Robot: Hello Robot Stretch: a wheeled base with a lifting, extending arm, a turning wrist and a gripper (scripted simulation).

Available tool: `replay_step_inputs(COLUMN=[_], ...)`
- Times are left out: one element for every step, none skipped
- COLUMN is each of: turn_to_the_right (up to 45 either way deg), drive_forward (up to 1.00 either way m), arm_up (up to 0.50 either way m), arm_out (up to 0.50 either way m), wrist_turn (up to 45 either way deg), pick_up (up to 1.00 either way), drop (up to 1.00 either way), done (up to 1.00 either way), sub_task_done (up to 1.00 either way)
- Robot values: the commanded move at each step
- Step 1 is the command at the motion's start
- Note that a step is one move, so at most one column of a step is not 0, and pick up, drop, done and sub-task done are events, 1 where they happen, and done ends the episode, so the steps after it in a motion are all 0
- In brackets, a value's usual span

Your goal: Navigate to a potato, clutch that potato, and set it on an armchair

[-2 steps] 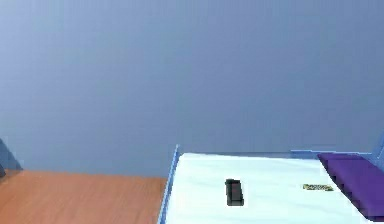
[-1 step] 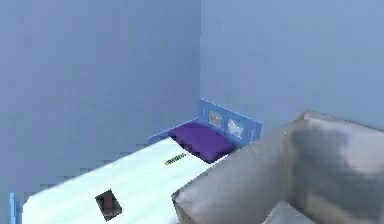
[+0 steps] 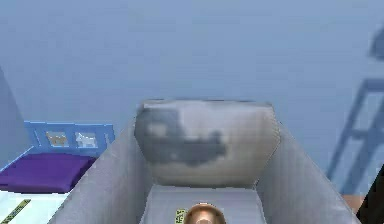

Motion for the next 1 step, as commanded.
replay_step_inputs(turn_to_the_right=[6.0], drive_forward=[0.0], arm_up=[0.0], arm_out=[0.0], wrist_turn=[0.0], pick_up=[0.0], drop=[0.0], done=[0.0], sub_task_done=[0.0])
